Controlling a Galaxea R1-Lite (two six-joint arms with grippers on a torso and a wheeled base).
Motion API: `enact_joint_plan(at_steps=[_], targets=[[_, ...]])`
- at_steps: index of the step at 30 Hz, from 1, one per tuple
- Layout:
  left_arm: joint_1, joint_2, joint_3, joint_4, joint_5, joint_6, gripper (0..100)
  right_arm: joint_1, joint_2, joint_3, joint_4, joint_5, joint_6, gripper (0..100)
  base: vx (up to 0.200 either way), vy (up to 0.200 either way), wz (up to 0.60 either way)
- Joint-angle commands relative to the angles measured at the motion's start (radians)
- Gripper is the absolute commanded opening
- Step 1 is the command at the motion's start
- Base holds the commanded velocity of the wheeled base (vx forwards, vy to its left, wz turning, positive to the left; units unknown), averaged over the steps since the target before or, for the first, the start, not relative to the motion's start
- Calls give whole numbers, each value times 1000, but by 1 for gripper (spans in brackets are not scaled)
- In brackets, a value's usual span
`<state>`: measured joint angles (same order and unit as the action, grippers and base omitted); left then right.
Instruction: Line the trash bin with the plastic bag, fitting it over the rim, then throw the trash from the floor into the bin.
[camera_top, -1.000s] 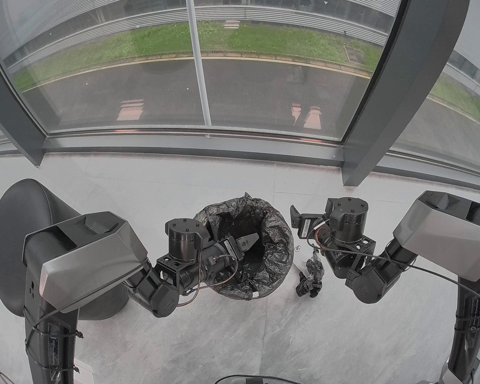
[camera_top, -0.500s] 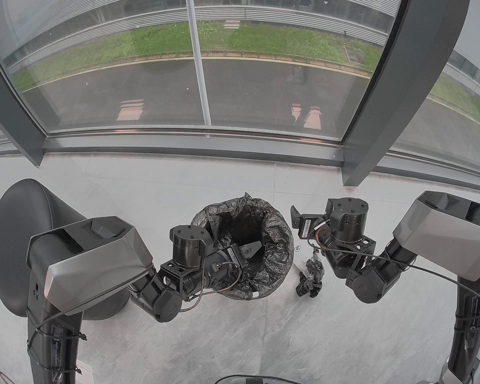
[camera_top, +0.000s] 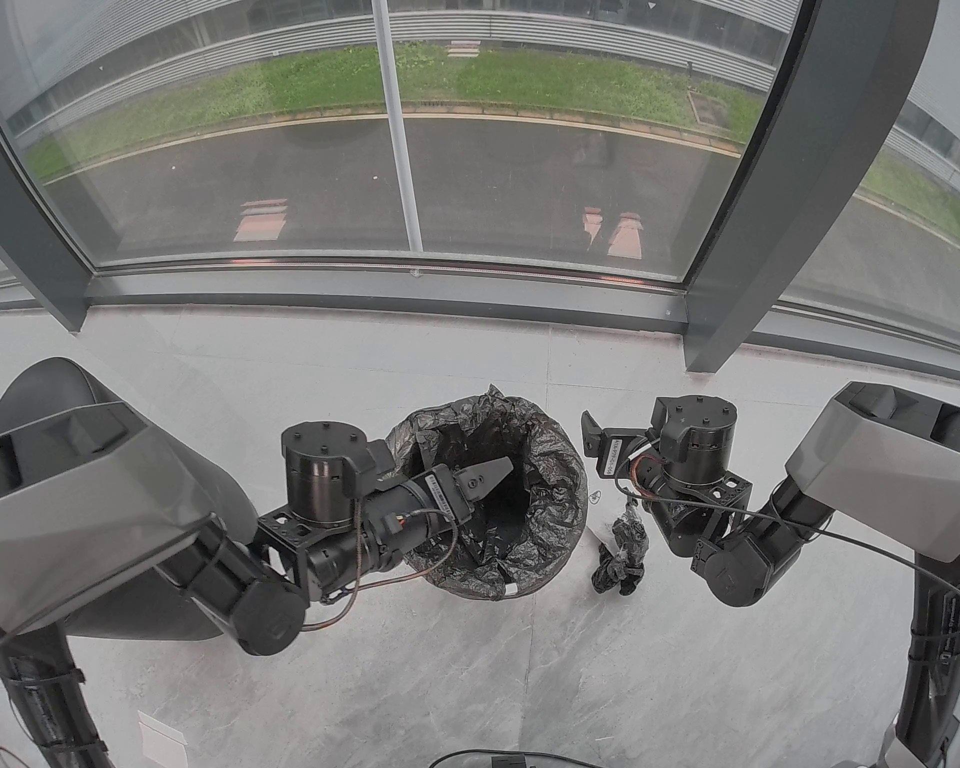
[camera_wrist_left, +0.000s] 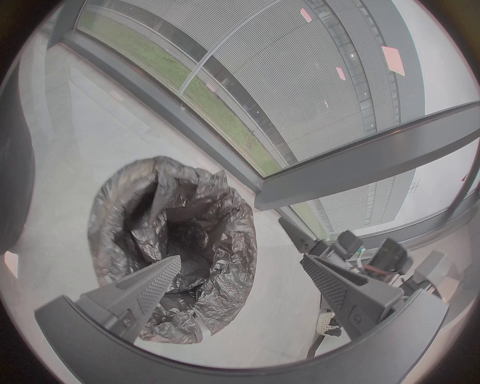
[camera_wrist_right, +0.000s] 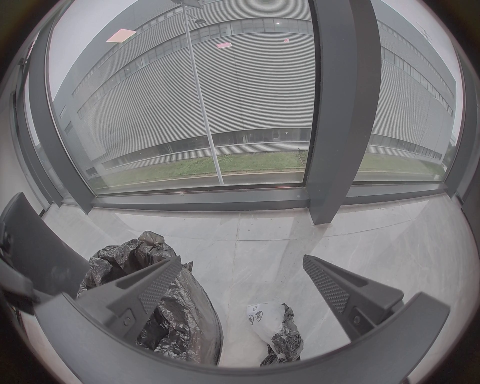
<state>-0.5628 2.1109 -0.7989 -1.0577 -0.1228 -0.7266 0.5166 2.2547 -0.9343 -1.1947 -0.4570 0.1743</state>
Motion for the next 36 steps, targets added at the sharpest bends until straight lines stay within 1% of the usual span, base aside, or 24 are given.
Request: enact_joint_plan(at_steps=[1,3,4,5,6,7,9,10,12,13,16,19,20,22,24,25,28,30,33,36], targets=[[55,-180,119,-4,5,-1,100,0,13,3,1,0,-4,100,0,0,0],[73,-195,145,-7,17,-2,100,0,17,6,4,0,-13,100,0,0,0],[93,-212,172,-7,40,-4,100,0,25,9,14,1,-30,100,0,0,0],[93,-212,172,-7,40,-4,100,0,25,9,14,1,-30,100,0,0,0],[112,-227,201,-7,71,1,100,-1,48,12,14,1,-45,100,0,0,0],[132,-239,222,-7,101,13,100,-7,75,12,7,6,-64,100,0,0,0],[162,-244,237,-12,127,50,100,-18,95,18,7,15,-87,100,0,0,0],[195,-244,253,-28,147,90,100,-27,112,31,7,24,-102,100,0,0,0],[236,-242,273,-68,163,121,100,-44,128,40,10,44,-119,100,0,0,0],[270,-244,279,-114,158,128,100,-72,129,41,21,67,-147,100,0,0,0],[302,-252,273,-147,155,145,100,-102,131,29,53,86,-187,100,0,0,0],[322,-276,276,-142,149,165,100,-113,143,-9,106,86,-214,100,0,0,0],[328,-278,284,-143,138,177,100,-115,158,-49,150,86,-233,100,0,0,0],[334,-284,284,-145,137,180,100,-116,160,-89,214,87,-249,100,0,0,0],[356,-292,287,-156,134,180,100,-118,154,-115,311,97,-265,100,0,0,0],[362,-301,288,-157,126,180,100,-119,149,-126,363,116,-277,100,0,0,0],[369,-313,313,-157,49,176,100,-121,134,-164,484,187,-314,100,0,0,0],[376,-313,328,-160,9,174,100,-124,134,-210,570,202,-323,100,0,0,0],[379,-308,326,-162,5,176,100,-132,160,-308,679,204,-318,100,0,0,0],[389,-307,334,-202,2,179,100,-144,221,-371,688,204,-315,100,0,0,0]])
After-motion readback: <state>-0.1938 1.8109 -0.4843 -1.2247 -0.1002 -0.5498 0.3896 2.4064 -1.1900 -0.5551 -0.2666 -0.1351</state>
